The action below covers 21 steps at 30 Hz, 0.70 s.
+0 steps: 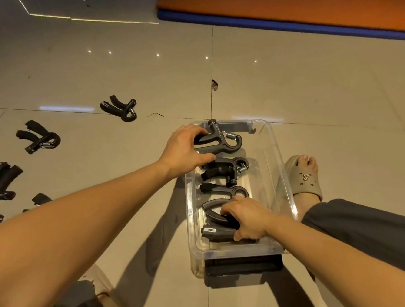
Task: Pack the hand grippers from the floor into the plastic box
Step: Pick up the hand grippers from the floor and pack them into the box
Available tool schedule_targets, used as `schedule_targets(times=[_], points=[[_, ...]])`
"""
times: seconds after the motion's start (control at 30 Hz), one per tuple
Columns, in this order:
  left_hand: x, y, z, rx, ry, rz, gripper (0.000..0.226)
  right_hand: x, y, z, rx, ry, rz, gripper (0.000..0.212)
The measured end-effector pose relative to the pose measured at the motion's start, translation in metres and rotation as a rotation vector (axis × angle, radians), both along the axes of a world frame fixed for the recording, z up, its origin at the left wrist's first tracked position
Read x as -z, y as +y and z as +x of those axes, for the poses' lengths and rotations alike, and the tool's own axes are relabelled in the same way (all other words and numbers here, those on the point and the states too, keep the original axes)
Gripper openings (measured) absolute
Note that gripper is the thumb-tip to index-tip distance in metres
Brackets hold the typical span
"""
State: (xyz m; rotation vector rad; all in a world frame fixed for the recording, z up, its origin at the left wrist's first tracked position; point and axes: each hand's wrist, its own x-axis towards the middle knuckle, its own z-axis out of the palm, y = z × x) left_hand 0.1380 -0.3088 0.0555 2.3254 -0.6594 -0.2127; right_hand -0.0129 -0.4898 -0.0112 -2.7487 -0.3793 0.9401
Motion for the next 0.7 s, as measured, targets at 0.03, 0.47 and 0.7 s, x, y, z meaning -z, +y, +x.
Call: schedule_targets(times=[0.03,0.47,0.7], points=[[0.001,-0.001,-0.001,-0.005,0.001,-0.004,0.058,0.001,0.0,0.0,-0.014,0.003,-0.008,0.073],[0.012,-0.005,0.001,0.007,-0.026,0.0,0.059,0.014,-0.007,0.001,0.028,-0.074,-0.055,0.07],[0.013,-0.004,0.002,0.005,-0.031,-0.011,0.059,0.02,-0.009,0.0,0.239,0.054,-0.127,0.097]])
